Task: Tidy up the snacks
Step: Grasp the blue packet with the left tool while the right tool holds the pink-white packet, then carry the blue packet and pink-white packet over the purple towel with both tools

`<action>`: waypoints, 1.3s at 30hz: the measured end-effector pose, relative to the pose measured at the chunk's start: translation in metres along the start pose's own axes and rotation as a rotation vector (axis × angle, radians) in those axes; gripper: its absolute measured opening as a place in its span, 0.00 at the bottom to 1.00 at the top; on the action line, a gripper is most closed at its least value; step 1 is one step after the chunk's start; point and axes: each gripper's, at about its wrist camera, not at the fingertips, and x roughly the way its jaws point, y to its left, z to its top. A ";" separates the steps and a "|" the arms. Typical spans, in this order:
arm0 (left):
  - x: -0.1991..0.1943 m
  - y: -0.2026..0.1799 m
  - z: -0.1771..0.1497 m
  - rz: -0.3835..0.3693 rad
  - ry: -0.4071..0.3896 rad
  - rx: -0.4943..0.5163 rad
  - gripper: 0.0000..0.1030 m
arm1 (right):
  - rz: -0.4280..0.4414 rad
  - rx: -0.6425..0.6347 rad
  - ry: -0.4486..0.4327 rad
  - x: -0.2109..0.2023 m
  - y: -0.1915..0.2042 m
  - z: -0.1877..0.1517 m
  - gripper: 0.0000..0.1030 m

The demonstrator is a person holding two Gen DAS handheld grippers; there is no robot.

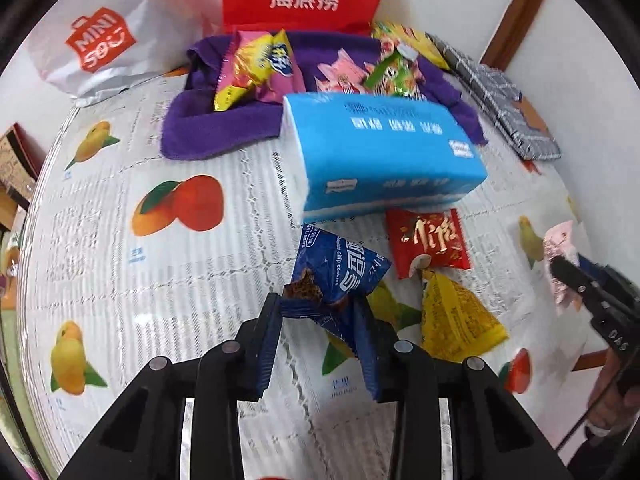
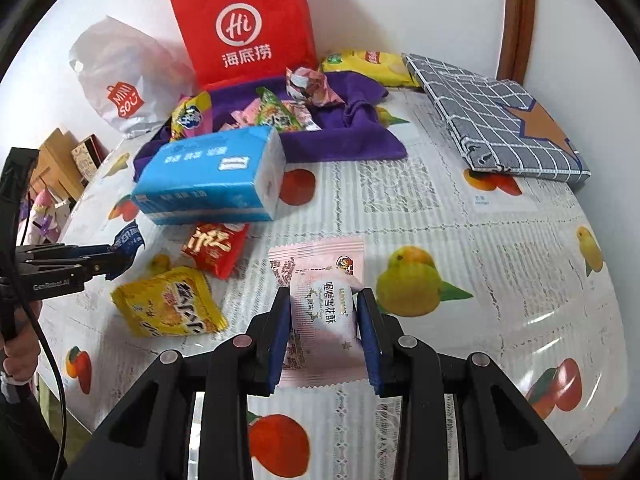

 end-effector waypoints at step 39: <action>-0.082 0.003 0.068 -0.078 -0.211 -0.044 0.33 | 0.034 -0.077 -0.190 -0.042 0.048 0.112 0.32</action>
